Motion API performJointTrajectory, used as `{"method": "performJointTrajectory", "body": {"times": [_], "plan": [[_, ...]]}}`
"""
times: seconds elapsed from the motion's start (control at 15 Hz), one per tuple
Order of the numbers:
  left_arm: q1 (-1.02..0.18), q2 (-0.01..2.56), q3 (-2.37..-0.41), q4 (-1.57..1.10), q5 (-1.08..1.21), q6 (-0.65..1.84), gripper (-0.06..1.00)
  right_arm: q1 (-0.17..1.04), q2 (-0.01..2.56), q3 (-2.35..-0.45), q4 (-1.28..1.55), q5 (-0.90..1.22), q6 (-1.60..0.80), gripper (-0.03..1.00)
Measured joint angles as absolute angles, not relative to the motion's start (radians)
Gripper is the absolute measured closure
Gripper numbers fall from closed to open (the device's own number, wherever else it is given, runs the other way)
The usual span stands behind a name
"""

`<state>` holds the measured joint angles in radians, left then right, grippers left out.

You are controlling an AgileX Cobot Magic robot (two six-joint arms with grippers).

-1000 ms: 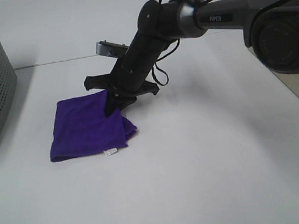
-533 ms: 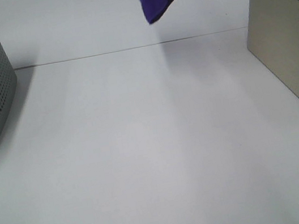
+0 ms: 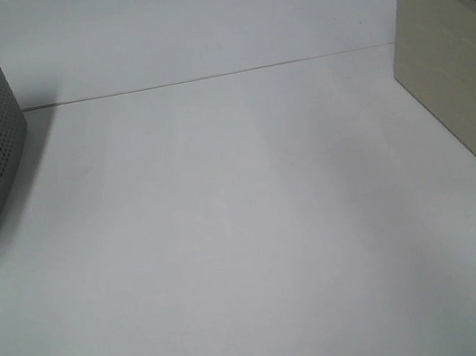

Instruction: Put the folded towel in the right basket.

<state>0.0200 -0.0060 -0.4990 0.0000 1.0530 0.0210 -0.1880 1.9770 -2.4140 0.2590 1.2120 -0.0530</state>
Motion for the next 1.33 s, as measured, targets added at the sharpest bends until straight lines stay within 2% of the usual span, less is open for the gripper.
{"method": "performJointTrajectory", "body": {"times": [0.27,0.4,0.47,0.6,0.67,0.8,1.07,1.33], "plan": [[0.02,-0.006,-0.499,0.0,1.053,0.021,-0.05,-0.24,2.006,-2.143,0.182,1.222,-0.119,0.89],[0.02,-0.006,-0.499,0.0,1.053,0.021,-0.05,-0.24,2.067,-2.103,0.149,1.222,-0.101,0.82],[0.02,-0.006,-0.499,0.0,1.053,0.021,-0.05,-0.24,2.083,-2.098,0.148,1.222,-0.094,0.64],[0.02,-0.006,-0.499,0.0,1.053,0.021,-0.05,-0.24,2.121,-2.093,0.15,1.221,-0.099,0.18],[0.02,-0.006,-0.499,0.0,1.053,0.021,-0.05,-0.24,2.124,-2.093,0.154,1.221,-0.113,0.09],[0.02,-0.006,-0.499,0.0,1.053,0.021,-0.05,-0.24,2.123,-2.093,0.156,1.221,-0.121,0.03],[0.02,-0.006,-0.499,0.0,1.053,0.021,-0.05,-0.24,2.109,-2.093,0.164,1.221,-0.121,0.01],[0.02,-0.006,-0.499,0.0,1.053,0.021,-0.05,-0.205,1.872,-2.069,0.197,1.212,-0.125,0.01]]}}
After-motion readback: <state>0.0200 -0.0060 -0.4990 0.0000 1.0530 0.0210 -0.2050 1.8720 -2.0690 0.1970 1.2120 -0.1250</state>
